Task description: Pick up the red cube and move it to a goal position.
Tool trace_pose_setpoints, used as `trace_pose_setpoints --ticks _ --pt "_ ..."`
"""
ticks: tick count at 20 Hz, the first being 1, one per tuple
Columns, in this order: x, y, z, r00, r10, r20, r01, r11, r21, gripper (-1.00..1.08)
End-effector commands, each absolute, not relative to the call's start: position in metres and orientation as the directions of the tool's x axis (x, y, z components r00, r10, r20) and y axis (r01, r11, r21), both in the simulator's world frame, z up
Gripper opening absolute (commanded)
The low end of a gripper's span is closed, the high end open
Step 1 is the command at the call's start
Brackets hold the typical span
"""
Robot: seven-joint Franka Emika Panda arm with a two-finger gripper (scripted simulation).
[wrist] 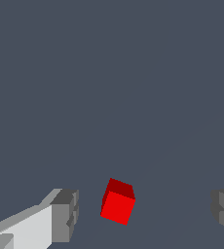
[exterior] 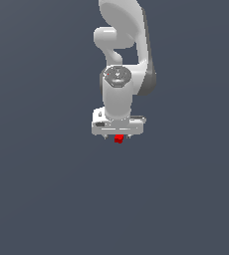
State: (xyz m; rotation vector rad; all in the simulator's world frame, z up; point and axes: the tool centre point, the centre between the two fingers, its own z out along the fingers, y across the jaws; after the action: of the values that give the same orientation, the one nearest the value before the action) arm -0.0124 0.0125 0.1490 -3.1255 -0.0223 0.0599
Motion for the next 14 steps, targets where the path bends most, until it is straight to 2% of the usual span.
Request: trace_pose_setpoints --ticks 1,14 --pt "-0.012 0.012 0.149 0.999 0.015 -0.038 0.014 -1.0 -0.016 1.0" --pt "-0.035 0.013 0.116 0.997 -0.076 -0.029 -0.076 -0.997 -0.01 1.0"
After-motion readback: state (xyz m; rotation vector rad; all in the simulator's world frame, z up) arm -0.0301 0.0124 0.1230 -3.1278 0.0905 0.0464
